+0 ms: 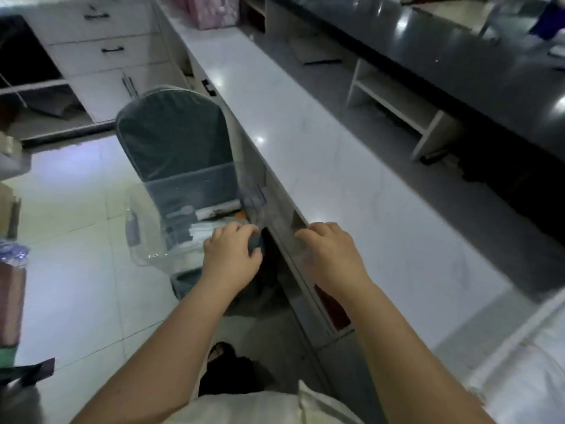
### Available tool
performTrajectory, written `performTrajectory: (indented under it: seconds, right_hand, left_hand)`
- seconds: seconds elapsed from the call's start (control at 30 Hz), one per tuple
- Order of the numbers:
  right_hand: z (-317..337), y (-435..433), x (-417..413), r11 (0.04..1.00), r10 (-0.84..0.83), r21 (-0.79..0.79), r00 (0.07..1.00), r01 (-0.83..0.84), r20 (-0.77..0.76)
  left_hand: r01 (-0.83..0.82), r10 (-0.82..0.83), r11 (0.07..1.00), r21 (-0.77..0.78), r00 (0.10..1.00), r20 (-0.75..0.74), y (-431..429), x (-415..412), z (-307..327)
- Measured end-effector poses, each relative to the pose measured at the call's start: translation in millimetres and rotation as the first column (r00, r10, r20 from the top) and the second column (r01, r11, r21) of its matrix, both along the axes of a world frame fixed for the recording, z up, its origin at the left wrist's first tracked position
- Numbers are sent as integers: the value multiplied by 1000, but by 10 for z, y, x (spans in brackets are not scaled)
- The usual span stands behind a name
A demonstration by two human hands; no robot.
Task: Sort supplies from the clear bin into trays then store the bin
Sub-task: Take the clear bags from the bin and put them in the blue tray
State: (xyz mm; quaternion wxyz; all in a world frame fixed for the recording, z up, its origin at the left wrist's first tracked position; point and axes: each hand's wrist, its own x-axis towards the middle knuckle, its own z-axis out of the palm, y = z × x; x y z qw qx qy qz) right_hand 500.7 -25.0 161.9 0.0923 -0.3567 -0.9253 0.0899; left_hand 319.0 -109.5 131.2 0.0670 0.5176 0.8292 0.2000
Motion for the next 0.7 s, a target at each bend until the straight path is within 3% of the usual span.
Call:
performTrajectory:
  seconds: [0.2, 0.37, 0.5, 0.7]
  right_hand:
    - [-172, 226, -1412, 992, 125, -31, 992, -126, -27]
    - [-443, 465, -2198, 987, 131, -98, 991, -130, -1]
    - [-698, 606, -2667, 974, 146, -184, 988, -136, 45]
    - [-1153, 1133, -3119, 932, 181, -339, 974, -127, 134]
  left_hand:
    - [-162, 164, 985, -61, 986, 15, 29, -1441, -79]
    - [-210, 218, 971, -117, 974, 67, 93, -2244, -300]
    - [-175, 213, 969, -177, 950, 227, 200, -2549, -541]
    - [-157, 232, 938, -308, 947, 223, 545, -2840, -1009]
